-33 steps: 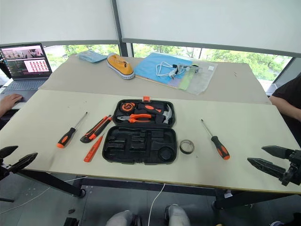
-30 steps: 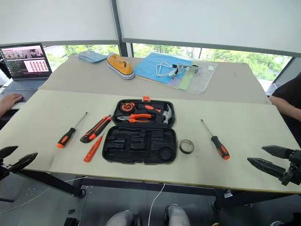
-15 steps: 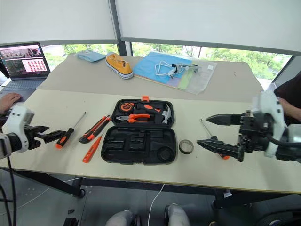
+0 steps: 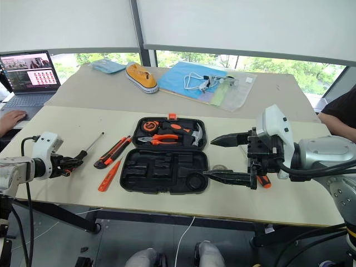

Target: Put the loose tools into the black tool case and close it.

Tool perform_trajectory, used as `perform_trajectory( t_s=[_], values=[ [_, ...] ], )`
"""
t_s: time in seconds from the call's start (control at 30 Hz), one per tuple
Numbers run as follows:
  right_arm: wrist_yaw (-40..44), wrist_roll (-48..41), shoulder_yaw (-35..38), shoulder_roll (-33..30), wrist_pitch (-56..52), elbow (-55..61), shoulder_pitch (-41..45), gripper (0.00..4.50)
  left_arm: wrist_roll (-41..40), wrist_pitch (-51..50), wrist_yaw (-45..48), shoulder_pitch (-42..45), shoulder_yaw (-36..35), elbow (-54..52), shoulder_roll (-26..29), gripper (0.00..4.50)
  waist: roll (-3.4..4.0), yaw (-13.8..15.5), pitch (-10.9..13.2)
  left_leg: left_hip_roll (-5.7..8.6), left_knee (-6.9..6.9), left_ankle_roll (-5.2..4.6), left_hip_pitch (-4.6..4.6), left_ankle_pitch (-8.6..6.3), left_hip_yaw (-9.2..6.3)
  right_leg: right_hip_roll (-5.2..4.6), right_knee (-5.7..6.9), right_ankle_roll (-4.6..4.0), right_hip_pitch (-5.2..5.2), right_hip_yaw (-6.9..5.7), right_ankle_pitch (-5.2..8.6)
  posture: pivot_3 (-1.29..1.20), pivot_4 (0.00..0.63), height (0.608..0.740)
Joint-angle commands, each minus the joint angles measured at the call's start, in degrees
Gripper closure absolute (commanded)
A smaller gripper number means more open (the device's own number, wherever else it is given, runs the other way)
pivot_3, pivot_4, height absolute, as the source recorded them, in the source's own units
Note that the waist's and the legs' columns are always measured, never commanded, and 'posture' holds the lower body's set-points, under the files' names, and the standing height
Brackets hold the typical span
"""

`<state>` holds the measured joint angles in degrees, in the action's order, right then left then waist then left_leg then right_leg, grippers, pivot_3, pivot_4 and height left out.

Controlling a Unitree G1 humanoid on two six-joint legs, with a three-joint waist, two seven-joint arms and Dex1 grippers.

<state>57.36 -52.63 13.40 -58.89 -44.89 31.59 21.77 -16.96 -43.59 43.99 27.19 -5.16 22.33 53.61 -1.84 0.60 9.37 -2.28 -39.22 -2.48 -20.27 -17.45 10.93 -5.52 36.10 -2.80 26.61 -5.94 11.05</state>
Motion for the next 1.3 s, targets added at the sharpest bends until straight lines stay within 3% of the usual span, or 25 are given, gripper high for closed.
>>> perform_trajectory(
  t_s=[0.03,0.23,0.53,0.83,1.17,1.23,1.3],
  values=[
    [1.0,1.9,0.9,0.0,2.7,-0.1,-1.4,0.00,1.4,6.5,2.9,4.8,-0.2,-1.7,1.1,3.62,-0.06,0.0,0.0,-0.02,-0.02,0.00,-0.01,0.00,0.00,0.00,0.01,0.01,0.00,0.00,-0.01,0.00,0.150,0.718],
    [2.4,2.4,0.8,-0.7,1.9,0.3,-5.4,0.00,-2.7,17.3,28.0,12.2,7.1,-13.2,1.6,3.62,-0.24,0.5,0.1,-0.31,-1.13,-0.01,-1.12,0.02,-0.31,0.10,0.21,-0.56,0.47,-0.85,-0.40,0.00,0.150,0.718],
    [-2.1,6.2,0.5,1.4,3.3,1.9,-7.1,0.00,8.8,30.0,39.4,29.4,24.0,2.2,-12.8,3.62,-0.20,-0.3,0.1,-0.29,-1.53,-0.43,-1.18,0.20,-0.26,0.43,0.38,-0.05,0.39,-0.94,-0.17,0.00,0.150,0.718],
    [-5.6,7.0,1.7,3.0,3.3,4.1,-9.4,0.00,18.5,46.8,39.4,36.7,27.3,25.6,-19.8,3.62,-0.22,-0.2,0.1,-0.34,-1.79,-0.58,-1.38,0.14,-0.58,0.31,0.58,-0.09,0.43,-0.90,-0.13,0.00,0.150,0.718],
    [-7.0,6.5,2.8,3.0,3.2,5.0,-10.7,0.00,22.4,54.3,38.1,39.2,25.9,35.7,-23.2,3.62,-0.22,0.1,0.1,-0.30,-2.57,-1.08,-2.10,-0.15,-1.02,0.31,0.62,0.04,0.54,-1.26,-0.17,0.00,0.150,0.718],
    [-7.0,6.5,2.8,3.0,3.2,4.9,-10.6,0.00,22.3,53.9,37.4,39.8,25.3,36.5,-23.9,2.61,-0.22,0.1,0.1,-0.24,-2.62,-1.15,-2.12,-0.18,-1.03,0.24,0.61,0.13,0.53,-1.24,-0.21,0.00,0.150,0.718],
    [-6.9,6.5,2.7,3.0,3.2,4.9,-10.6,0.00,22.0,52.9,38.0,40.3,24.6,36.8,-24.3,1.95,-0.22,0.2,0.1,-0.22,-2.65,-1.19,-2.12,-0.20,-1.04,0.20,0.60,0.19,0.52,-1.22,-0.22,0.00,0.150,0.718]
  ],
)
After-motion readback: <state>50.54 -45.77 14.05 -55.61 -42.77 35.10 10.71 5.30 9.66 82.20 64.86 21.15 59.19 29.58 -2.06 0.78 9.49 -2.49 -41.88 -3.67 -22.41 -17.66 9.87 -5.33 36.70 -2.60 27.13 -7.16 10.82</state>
